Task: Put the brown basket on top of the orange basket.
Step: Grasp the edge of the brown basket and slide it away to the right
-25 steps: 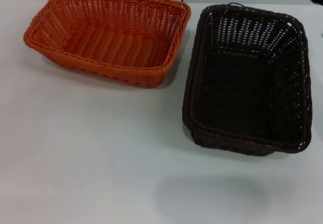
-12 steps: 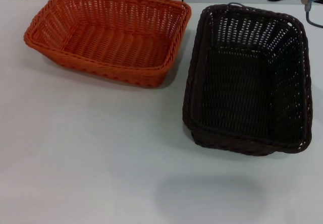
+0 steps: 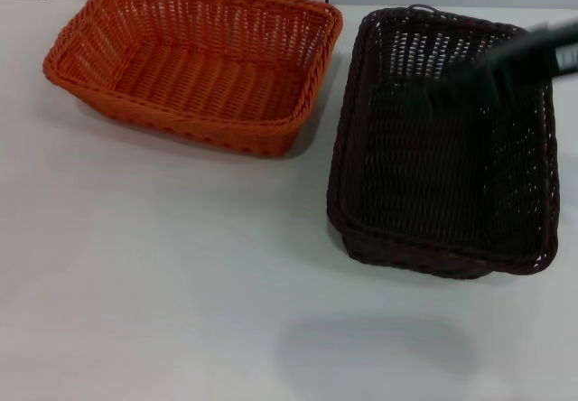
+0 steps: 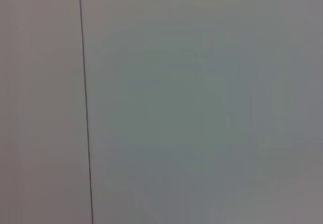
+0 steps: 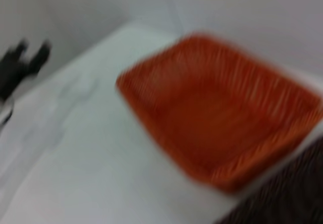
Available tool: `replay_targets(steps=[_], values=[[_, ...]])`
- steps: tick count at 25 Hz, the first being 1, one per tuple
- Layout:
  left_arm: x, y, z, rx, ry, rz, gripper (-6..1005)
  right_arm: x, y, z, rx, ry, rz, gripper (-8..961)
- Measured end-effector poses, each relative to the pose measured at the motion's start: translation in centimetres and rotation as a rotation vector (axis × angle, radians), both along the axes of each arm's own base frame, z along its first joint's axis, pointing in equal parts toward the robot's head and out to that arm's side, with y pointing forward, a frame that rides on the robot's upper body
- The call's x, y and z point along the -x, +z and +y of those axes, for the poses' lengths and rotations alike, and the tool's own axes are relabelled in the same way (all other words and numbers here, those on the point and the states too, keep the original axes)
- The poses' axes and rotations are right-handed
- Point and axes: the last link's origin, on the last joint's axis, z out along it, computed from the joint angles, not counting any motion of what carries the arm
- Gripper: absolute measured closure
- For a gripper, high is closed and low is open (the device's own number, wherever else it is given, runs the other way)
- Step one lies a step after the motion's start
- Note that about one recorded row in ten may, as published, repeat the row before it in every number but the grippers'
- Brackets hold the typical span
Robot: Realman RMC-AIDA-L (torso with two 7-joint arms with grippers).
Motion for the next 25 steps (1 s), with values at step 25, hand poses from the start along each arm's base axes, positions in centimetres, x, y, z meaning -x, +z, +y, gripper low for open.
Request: replay_targets(steps=[25], values=[[0.0,-0.2,1.0,0.005,0.015,-0.042,233,-2.0,-6.0,-0.3,0.406,-0.057,-0.281,143]])
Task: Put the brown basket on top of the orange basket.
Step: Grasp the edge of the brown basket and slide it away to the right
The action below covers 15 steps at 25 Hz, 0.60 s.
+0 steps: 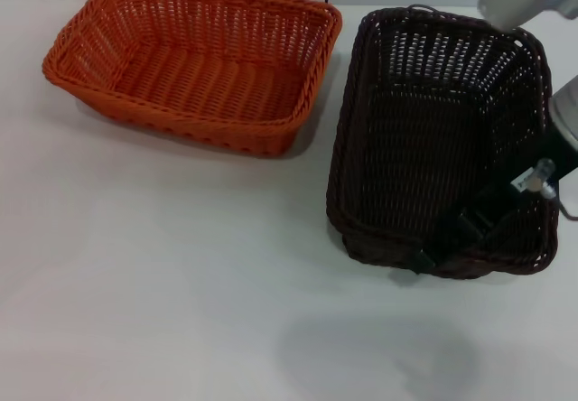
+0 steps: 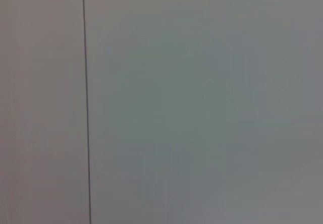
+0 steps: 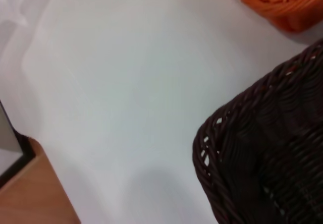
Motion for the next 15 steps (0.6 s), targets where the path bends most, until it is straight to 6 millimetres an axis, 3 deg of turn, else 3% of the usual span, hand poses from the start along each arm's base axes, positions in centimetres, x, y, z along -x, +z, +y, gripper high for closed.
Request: replay_targets(steps=[15], values=[[0.1,-0.6,0.3,0.017,0.010,-0.047,232,-1.6,-3.2,0.9,0.004,0.069,-0.173,144]])
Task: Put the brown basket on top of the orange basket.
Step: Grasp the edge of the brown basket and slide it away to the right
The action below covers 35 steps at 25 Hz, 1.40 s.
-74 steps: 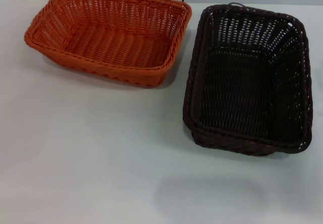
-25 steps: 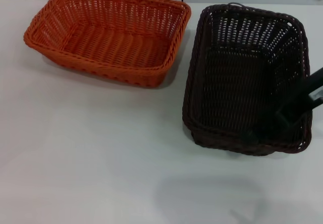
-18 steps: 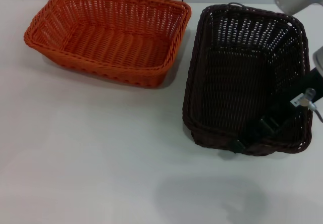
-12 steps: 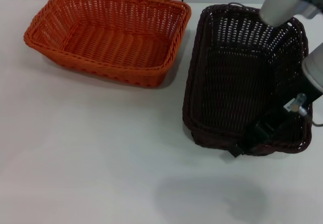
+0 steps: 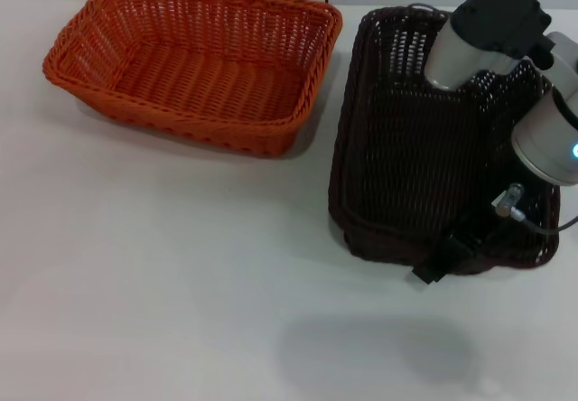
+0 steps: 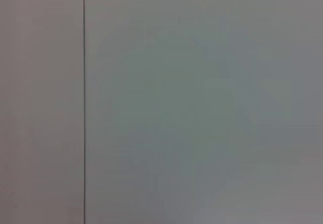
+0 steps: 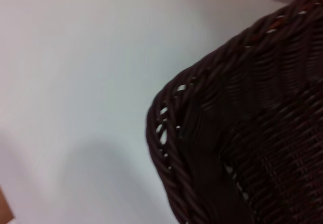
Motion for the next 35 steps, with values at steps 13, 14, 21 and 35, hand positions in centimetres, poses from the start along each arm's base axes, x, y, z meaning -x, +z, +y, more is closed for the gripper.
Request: replay_targets(steps=[13,14,21,35], values=[[-0.3,-0.1,0.3,-0.001,-0.013,-0.010,231,1.3,-0.8,0.0,-0.006,0.148,0.008,504],[-0.3,-0.1,0.3,-0.001,-0.013,-0.010,231,1.6,-0.6,0.1,-0.022,0.167,0.013,534],[-0.3,-0.1,0.3,0.002,-0.014,-0.009,231,4.5,1.7,0.9,-0.169,0.314,0.028,708],[0.0,0.2,0.1,-0.003,-0.005,-0.005,230,9.1,5.0,0.8,-0.270,0.450,0.103,815]])
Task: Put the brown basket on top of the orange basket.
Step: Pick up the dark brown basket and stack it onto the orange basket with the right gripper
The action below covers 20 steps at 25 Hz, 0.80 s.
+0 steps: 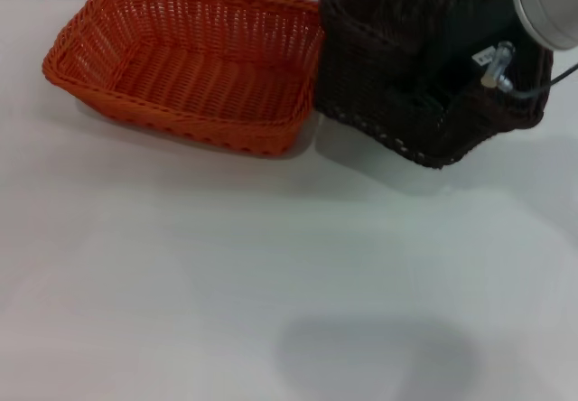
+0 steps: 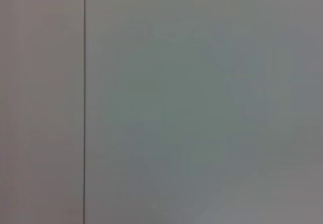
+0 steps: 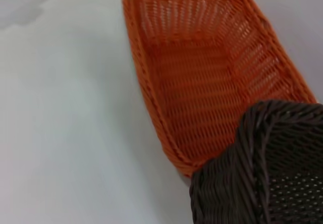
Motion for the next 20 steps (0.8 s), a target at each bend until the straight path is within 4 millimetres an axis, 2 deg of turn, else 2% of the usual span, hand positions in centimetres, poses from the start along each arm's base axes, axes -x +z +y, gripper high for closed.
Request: replay_targets(steps=[6,13,15,17,20], values=[[0.1,0.1,0.0,-0.003,0.000,0.002,230,2.5,0.6,-1.8,0.032,0.120,-0.055,806],[0.1,0.1,0.0,0.000,0.003,0.001,229,4.9,0.0,-5.0,0.123,0.422,-0.208,795],[0.2,0.1,-0.1,0.000,0.006,0.000,229,5.2,0.0,-5.8,0.149,0.525,-0.252,792],[0.3,0.1,-0.2,0.002,0.010,-0.001,229,5.1,-1.0,-6.5,0.207,0.675,-0.333,789],[0.4,-0.1,-0.4,0.005,0.018,-0.004,229,4.6,-1.6,-6.6,0.235,0.754,-0.401,785]])
